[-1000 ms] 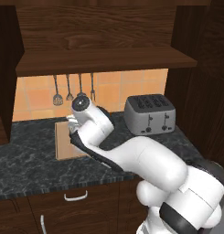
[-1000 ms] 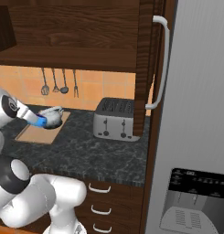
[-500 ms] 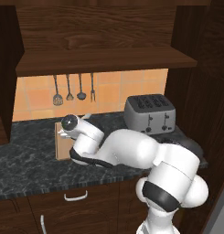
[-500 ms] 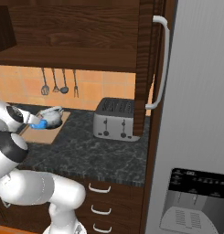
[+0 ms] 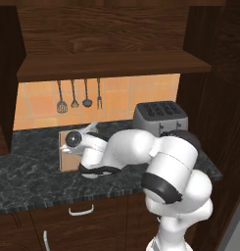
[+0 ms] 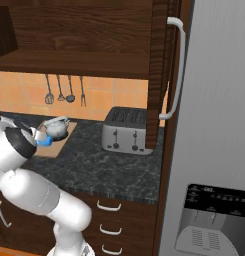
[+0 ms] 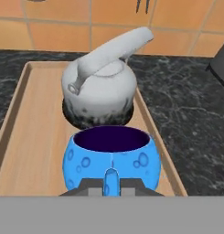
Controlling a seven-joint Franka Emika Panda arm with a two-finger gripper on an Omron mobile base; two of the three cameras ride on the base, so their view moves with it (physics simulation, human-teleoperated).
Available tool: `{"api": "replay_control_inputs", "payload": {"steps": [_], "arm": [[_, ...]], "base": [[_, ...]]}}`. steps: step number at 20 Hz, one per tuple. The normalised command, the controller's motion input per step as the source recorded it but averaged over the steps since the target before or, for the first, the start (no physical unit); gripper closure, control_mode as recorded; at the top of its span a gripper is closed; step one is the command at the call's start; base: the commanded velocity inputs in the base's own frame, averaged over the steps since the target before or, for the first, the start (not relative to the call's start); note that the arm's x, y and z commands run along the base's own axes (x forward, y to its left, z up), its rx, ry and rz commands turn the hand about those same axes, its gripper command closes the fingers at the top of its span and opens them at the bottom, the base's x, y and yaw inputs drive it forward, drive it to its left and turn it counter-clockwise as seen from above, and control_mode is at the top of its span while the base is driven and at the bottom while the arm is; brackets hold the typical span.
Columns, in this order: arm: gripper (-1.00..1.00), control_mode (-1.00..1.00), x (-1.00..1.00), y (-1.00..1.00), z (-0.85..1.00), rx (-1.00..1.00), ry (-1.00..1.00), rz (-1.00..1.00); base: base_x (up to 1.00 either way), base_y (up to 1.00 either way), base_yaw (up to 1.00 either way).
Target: Pick the kettle from the counter and place it on the tray. Then pick the mug from the cabinet and place it on the tray. Then close the cabinet doors.
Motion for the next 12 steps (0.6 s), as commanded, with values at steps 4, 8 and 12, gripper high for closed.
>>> {"api": "replay_control_inputs", "payload": {"steps": [4,8,12], "arm": [[1.00,-1.00,0.12,0.20,-0.31,0.00,0.00,-0.07],[1.00,-1.00,0.06,0.18,-0.25,0.00,0.00,-0.09],[1.00,-1.00,0.16,0.11,-0.26,0.00,0.00,-0.12]], "base": [[0.00,0.00,0.00],[0.00,0.00,0.00],[0.00,0.00,0.00]]}}
